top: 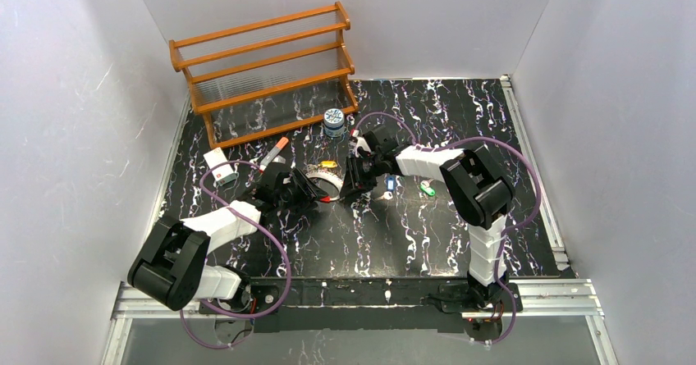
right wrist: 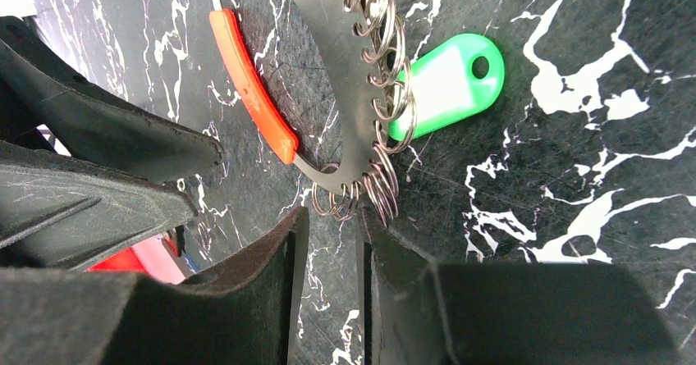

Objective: Put the keys on the keyring

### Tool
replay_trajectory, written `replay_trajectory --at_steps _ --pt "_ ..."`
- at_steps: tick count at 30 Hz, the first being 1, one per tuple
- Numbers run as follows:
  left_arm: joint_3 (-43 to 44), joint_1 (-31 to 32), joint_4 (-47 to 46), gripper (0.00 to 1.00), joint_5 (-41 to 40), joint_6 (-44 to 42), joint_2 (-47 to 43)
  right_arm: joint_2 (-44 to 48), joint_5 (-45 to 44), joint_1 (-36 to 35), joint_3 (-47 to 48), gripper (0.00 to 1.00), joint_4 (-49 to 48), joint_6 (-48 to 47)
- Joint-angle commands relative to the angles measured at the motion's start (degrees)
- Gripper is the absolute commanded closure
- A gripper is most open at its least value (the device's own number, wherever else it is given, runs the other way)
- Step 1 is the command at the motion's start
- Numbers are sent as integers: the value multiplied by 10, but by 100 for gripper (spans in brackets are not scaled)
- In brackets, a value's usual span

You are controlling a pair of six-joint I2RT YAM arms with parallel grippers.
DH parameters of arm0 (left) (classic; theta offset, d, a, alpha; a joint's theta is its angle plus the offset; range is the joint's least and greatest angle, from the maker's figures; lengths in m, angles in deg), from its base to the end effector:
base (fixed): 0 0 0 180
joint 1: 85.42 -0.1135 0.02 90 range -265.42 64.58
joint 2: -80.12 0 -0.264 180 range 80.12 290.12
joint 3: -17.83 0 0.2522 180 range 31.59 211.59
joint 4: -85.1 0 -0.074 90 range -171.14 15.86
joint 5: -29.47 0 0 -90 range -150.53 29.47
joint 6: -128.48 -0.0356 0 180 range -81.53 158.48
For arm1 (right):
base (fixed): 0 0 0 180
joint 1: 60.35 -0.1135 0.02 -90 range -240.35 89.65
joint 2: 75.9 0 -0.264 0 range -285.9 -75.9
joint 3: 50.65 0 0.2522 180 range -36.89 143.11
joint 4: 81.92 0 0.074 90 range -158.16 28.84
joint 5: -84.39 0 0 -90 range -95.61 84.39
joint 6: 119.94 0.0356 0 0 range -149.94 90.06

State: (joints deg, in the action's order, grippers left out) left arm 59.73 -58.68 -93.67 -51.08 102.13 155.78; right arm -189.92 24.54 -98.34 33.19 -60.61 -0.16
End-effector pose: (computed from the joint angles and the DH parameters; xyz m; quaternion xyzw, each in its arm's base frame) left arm 0.2239 -0.1194 0.1666 -0.2437 0.8505 -0.3780 0.2725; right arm 0.3127 0.2669 0.1459 -0.1508 0.9031 0.3814 0.1275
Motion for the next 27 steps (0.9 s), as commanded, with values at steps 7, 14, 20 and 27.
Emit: replay_trajectory --at_steps 7,14,20,27 --pt "30 -3 19 53 -1 -38 -12 -1 -7 -3 7 66 -8 -2" --pt "78 -3 54 57 10 -110 -15 14 -14 -4 -1 71 -8 0" --pt "99 -3 68 58 9 -138 -16 -1 -20 -3 8 79 -10 10" --pt "96 -3 68 58 9 -139 -13 6 -43 -3 27 95 20 -15"
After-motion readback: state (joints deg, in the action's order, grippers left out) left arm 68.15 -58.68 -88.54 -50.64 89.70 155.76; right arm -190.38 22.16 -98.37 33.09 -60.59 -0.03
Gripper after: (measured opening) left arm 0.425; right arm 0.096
